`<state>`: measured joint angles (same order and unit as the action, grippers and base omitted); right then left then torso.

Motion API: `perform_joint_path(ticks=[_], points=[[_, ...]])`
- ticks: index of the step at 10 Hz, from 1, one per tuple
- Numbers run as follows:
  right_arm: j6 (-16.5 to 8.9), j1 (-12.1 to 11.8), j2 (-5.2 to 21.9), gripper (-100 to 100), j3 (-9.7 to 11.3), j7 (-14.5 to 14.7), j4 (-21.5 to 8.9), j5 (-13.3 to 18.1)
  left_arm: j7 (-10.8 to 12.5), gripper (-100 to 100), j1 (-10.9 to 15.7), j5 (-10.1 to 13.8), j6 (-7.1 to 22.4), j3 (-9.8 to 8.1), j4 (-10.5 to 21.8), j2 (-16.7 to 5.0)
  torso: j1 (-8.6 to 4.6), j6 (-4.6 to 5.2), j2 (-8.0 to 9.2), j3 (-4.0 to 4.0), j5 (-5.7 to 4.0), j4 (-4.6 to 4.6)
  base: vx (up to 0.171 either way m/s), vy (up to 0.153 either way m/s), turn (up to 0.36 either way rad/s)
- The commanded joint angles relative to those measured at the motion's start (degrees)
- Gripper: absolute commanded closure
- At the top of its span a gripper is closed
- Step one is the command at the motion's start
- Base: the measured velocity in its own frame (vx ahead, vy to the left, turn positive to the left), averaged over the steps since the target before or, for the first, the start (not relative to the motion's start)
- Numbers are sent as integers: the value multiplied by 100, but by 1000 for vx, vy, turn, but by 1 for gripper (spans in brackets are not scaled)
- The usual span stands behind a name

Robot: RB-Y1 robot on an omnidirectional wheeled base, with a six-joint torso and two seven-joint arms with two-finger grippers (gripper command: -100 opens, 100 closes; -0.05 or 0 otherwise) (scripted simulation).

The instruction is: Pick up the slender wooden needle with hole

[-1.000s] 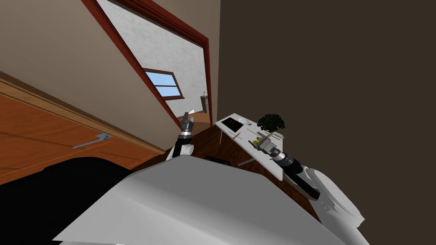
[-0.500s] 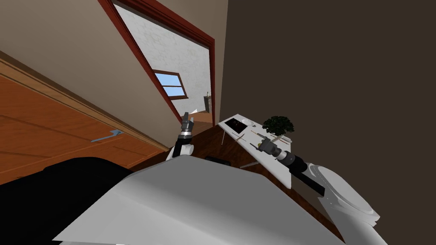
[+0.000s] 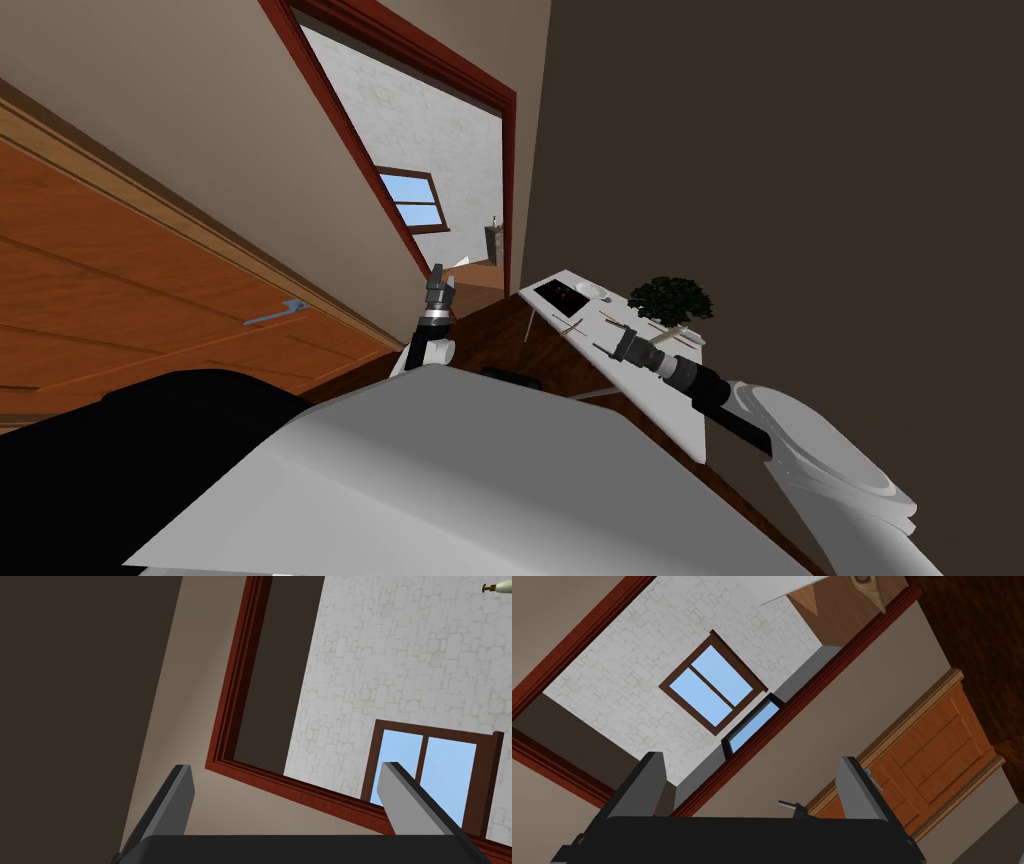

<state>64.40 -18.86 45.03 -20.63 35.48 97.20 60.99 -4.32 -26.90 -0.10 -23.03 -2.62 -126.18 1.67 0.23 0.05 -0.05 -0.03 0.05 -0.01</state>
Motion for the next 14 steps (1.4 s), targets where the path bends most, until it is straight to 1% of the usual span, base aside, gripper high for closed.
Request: perform_joint_path(ticks=[1,2,3,4,5,6,7,8,9,10,11,12,13,14], points=[[166,153,228,-100,-39,205,-286,286,0,0,0,0,0,0,0,0,0,0,0,0,0,0,25,65,135],[166,153,228,-100,-39,205,-316,479,0,0,0,0,0,0,0,0,2,-4,-4,-2,0,-1,22,51,63],[166,153,228,-100,-39,205,-316,535,0,0,0,0,0,0,0,0,-3,1,-3,-2,-1,-1,5,25,-16],[301,256,405,-100,-67,386,-565,771,0,0,0,0,0,0,0,0,-12,1,3,1,-3,1,11,54,145],[301,256,405,-100,-67,386,-565,918,0,0,1,0,0,0,0,0,-4,-4,0,0,-1,0,17,58,80],[428,357,572,-100,-82,564,-816,1091,0,0,0,0,0,0,0,0,-2,1,0,0,-1,0,24,88,115],[428,357,572,-100,-82,564,-816,1241,0,0,0,0,0,0,0,0,8,-2,-3,-1,1,0,21,71,55],[428,357,572,-100,-82,564,-816,1297,0,0,0,0,0,0,0,0,5,0,-2,-1,1,-1,8,28,-7],[548,456,728,-100,-84,739,-1066,1528,0,0,0,0,0,0,0,0,-8,2,3,1,-2,0,11,53,145],[548,456,728,-100,-84,739,-1066,1673,0,0,1,0,0,0,0,0,-4,-3,1,0,-1,0,19,57,66],[660,552,872,-100,-76,910,-1313,1869,0,0,0,0,0,0,0,0,-2,2,0,0,-1,0,36,86,92],[660,552,872,-100,-76,910,-1313,2041,0,0,0,0,0,0,0,0,7,-1,-5,-3,1,-1,29,74,52],[763,647,1002,-100,-60,1076,-1542,2228,0,0,0,0,0,0,0,0,5,1,-4,-2,2,-1,36,84,126],[763,647,1002,-100,-60,1076,-1556,2402,0,0,0,0,0,0,0,0,9,-2,-7,-4,1,-2,30,79,61]])
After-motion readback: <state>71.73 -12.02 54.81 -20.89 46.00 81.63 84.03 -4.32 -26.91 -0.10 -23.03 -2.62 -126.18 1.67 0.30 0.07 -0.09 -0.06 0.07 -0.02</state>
